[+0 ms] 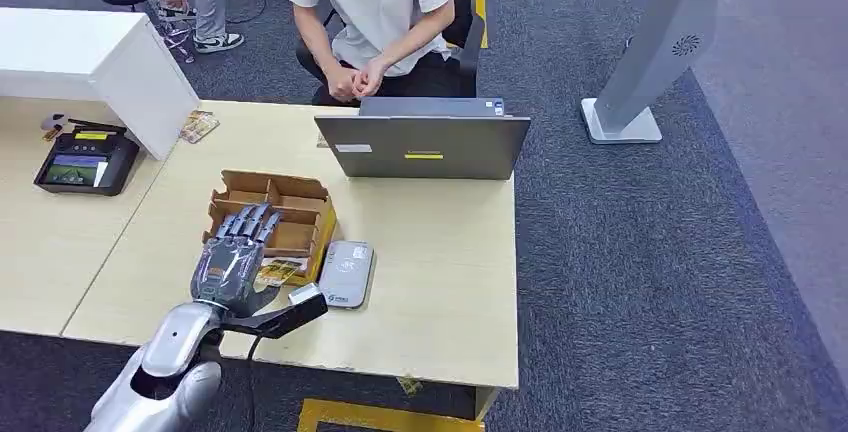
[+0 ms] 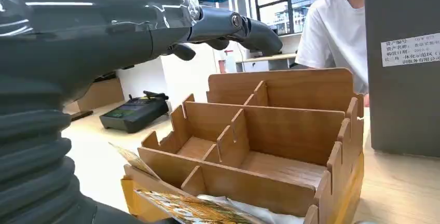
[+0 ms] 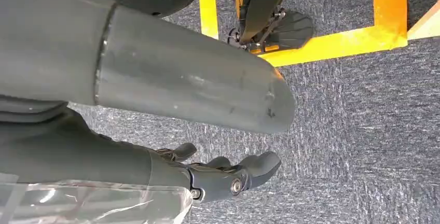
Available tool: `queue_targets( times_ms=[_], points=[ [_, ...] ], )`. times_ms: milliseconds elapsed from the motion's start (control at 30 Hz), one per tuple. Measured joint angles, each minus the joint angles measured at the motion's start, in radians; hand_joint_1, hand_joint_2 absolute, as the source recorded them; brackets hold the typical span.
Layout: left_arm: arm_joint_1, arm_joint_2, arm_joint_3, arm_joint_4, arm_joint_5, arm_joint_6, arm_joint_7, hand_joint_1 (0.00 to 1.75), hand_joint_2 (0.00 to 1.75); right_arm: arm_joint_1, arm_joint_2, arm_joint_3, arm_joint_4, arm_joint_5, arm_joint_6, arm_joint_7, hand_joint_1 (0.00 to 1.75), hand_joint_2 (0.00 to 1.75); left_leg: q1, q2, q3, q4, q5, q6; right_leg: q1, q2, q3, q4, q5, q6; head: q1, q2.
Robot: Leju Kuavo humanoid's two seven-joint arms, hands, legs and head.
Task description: Pass the card to the sensor for recognition and then transmit it.
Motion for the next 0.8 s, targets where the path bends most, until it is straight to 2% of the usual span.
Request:
queue_targets(
  times_ms=[333,367,400,500,800],
  points=[
    [0.000,0.000,0.000,0.000,0.000,0.000,0.000,0.00,1.75,0.000,0.000,0.000,0.000,0.000,0.000,0.000,0.00,0.00,0.000,0.000,0.000,0.000,0.000,0.000,0.000,0.000,0.000,0.000,0.000,0.000,0.000,0.000],
    [0.000,0.000,0.000,0.000,0.000,0.000,0.000,1.75,1.75,0.000,0.000,0.000,0.000,0.000,0.000,0.000,0.00,0.00,0.000,0.000,0.000,0.000,0.000,0.000,0.000,0.000,0.000,0.000,0.000,0.000,0.000,0.000],
    [0.000,0.000,0.000,0.000,0.002,-0.005,0.000,1.75,1.75,0.000,0.000,0.000,0.000,0.000,0.000,0.000,0.00,0.00,0.000,0.000,0.000,0.000,0.000,0.000,0.000,0.000,0.000,0.000,0.000,0.000,0.000,0.000],
    [0.000,0.006,0.000,0.009,0.060,-0.107,-0.023,1.75,1.75,-0.001,0.000,0.000,0.000,0.007,-0.002,0.000,0.00,0.00,0.000,0.000,0.000,0.000,0.000,0.000,0.000,0.000,0.000,0.000,0.000,0.000,0.000,0.000],
    [-0.003,0.023,0.000,0.059,0.086,-0.098,-0.052,1.75,1.75,-0.001,0.000,0.000,0.000,0.008,-0.002,0.005,0.00,0.00,0.000,0.000,0.000,0.000,0.000,0.000,0.000,0.000,0.000,0.000,0.000,0.000,0.000,0.000]
  ],
)
